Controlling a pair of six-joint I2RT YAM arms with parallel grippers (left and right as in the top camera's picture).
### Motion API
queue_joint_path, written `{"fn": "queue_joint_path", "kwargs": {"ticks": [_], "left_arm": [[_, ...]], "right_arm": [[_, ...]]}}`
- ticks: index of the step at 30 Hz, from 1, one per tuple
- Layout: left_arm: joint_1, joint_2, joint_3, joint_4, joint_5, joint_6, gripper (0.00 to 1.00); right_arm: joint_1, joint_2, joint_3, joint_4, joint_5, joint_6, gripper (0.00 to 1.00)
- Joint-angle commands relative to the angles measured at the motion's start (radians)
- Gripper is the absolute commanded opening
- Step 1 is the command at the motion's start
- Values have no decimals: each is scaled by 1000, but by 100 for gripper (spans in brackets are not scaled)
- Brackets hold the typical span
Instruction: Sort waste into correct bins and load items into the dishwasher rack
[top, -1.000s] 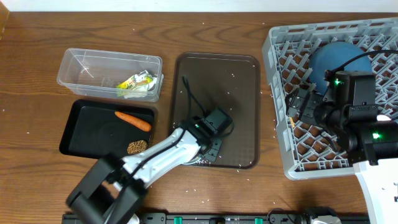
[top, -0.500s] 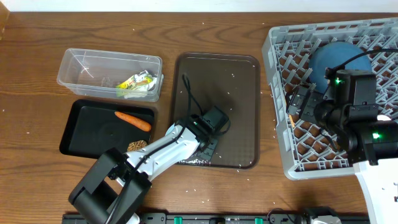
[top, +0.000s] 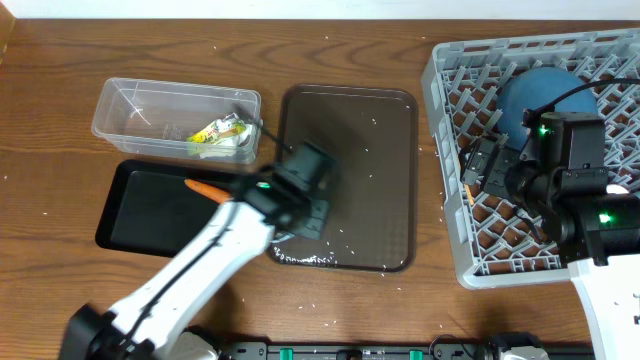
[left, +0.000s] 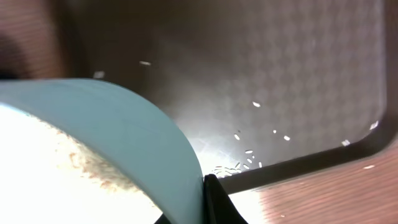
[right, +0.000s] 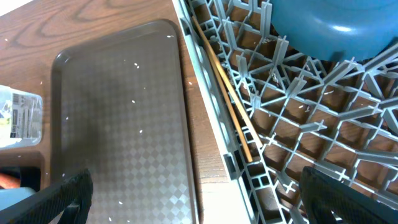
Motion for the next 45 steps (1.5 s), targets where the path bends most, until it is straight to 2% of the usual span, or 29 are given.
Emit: {"fn": "queue_joint_path", "kwargs": {"ticks": [1, 5, 10, 16, 22, 27, 36, 38, 43, 45], "left_arm": [[122, -56, 10, -10, 124, -9, 6], [317, -92, 3, -8, 275, -8, 6], [586, -90, -22, 25, 583, 68, 6], [825, -90, -138, 120, 886, 135, 6], [1043, -88, -292, 327, 1125, 215, 6], [1183, -72, -409, 562, 1438, 266, 6], [1281, -72, -451, 583, 1462, 373, 6], [1281, -72, -451, 583, 1422, 406, 6], [1281, -72, -452, 579, 1304, 378, 6], [1281, -72, -452, 586, 1348, 391, 6]], "right_arm": [[-12, -5, 3, -3, 11, 6, 99], [-12, -5, 3, -4, 11, 6, 99], [-12, -5, 3, -10, 11, 6, 99], [-12, -5, 3, -13, 11, 6, 99], [-12, -5, 3, -14, 11, 6, 99], [-12, -5, 3, -14, 11, 6, 99], [-12, -5, 3, -23, 11, 7, 99], [-12, -5, 3, -26, 11, 6, 99], [-12, -5, 3, -29, 11, 6, 99], [-12, -5, 3, -31, 11, 6, 99]]}}
